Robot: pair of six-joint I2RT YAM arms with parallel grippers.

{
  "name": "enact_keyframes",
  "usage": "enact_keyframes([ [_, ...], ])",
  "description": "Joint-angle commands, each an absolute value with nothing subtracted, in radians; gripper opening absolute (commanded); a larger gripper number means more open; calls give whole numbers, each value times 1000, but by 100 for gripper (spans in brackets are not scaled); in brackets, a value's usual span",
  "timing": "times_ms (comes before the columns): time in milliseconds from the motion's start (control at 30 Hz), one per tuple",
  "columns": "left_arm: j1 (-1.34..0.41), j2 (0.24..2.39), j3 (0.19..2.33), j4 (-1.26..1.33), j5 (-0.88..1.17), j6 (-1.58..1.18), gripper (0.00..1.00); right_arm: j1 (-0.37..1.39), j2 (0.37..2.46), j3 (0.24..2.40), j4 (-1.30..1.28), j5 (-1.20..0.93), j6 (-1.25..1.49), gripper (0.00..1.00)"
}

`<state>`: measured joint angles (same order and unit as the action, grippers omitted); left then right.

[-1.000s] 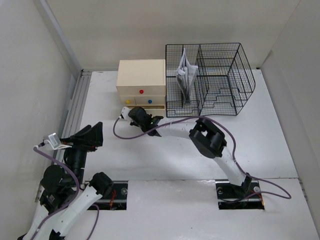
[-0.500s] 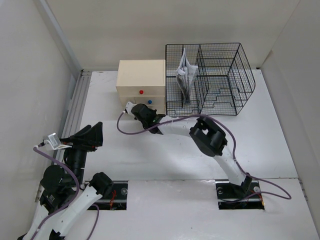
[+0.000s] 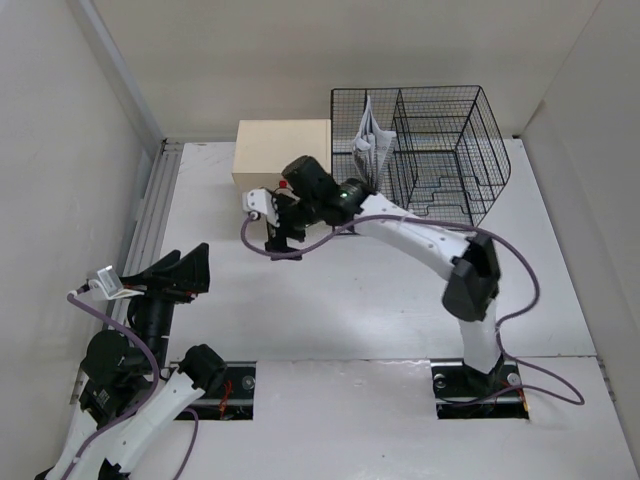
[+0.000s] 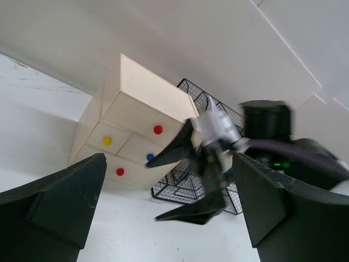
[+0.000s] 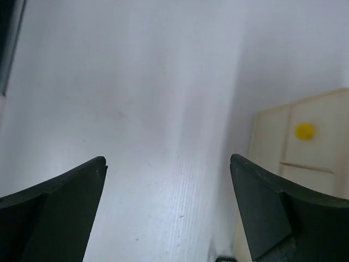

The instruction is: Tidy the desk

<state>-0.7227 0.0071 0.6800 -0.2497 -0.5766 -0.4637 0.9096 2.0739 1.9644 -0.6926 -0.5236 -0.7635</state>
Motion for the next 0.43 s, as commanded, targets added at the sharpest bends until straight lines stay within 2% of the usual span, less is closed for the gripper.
enact_keyframes([
  [0,-718,-17,670,-184,-552,-443,100,881,1858,1888,-570,-452,-437,100],
  [33,-718,-8,670,-184,-552,-443,100,894,1795,1818,-366,-298,-340,100],
  [67,-718,1,670,-184,-552,-443,100,894,1736,1696,-300,-184,-301,100],
  [100,-718,11,670,-184,-540,-434,100,894,1627,1642,-244,-105,-301,100],
  [133,-718,29,670,-184,-540,-434,100,894,1584,1596,-201,72,-313,100],
  [233,-718,76,670,-161,-503,-425,100,894,1475,1490,-137,294,-327,100],
  [333,-718,130,670,-147,-459,-425,100,878,1367,1346,-88,311,-434,100],
  [400,-709,225,670,-124,-424,-416,100,810,1306,1292,-87,209,-344,100],
])
